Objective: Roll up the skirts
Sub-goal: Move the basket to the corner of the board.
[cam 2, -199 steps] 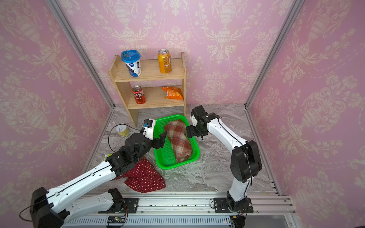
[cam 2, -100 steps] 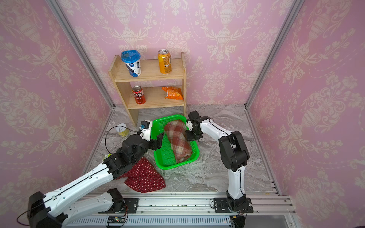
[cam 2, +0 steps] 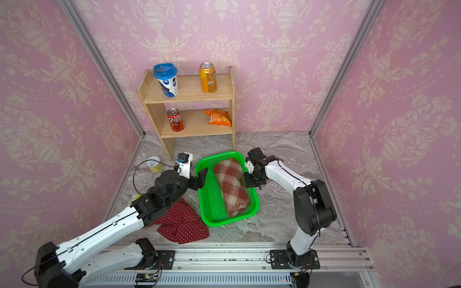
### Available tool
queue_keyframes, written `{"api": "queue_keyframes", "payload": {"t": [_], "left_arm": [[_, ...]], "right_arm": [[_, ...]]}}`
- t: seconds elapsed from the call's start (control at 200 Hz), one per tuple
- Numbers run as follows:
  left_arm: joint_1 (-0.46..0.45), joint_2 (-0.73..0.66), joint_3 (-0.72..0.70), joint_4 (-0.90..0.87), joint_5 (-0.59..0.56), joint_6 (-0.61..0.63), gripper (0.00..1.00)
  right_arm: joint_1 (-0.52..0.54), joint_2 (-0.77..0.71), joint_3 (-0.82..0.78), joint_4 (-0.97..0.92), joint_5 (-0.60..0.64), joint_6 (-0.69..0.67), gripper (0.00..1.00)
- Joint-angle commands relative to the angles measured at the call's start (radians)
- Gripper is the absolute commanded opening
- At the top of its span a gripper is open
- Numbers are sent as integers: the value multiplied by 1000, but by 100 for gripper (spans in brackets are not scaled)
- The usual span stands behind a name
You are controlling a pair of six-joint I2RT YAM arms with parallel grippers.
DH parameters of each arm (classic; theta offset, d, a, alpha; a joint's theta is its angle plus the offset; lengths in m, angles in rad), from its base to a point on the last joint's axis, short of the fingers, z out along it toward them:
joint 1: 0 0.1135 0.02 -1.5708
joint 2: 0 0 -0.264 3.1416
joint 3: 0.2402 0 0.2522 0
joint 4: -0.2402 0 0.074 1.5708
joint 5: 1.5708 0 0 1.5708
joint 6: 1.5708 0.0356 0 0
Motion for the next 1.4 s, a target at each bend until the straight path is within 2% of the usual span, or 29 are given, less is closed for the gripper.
{"api": "queue_keyframes", "payload": {"t": [0.0, 0.16, 0.4, 0.61, 0.711, 0.866, 1.106, 1.261, 1.341, 1.396], "left_arm": [[6, 31, -16, 14, 50, -20, 80], [6, 57, -16, 28, 59, -23, 80], [6, 106, -13, 37, 60, -25, 79], [5, 142, -7, 38, 44, -11, 80], [6, 164, 0, 45, 42, -6, 80], [5, 185, 6, 50, 37, 0, 80], [5, 209, -8, 66, 57, -24, 80], [5, 220, -18, 76, 73, -38, 79], [4, 223, -20, 77, 73, -38, 80], [4, 224, -21, 77, 68, -33, 80]], "right_arm": [[-98, -58, -86, -44, 1, 89, 0], [-238, -79, -122, -38, 4, 95, 0], [-475, 3, -55, 31, -100, 143, 0], [-656, 43, -46, 141, -189, 264, 0], [-668, 40, -68, 218, -187, 347, 0], [-644, 62, -101, 407, -200, 590, 0], [-566, 177, 45, 486, -108, 825, 0], [-526, 259, 173, 444, -60, 895, 0], [-509, 296, 243, 416, -51, 900, 25], [-497, 320, 302, 377, -43, 884, 53]]}}
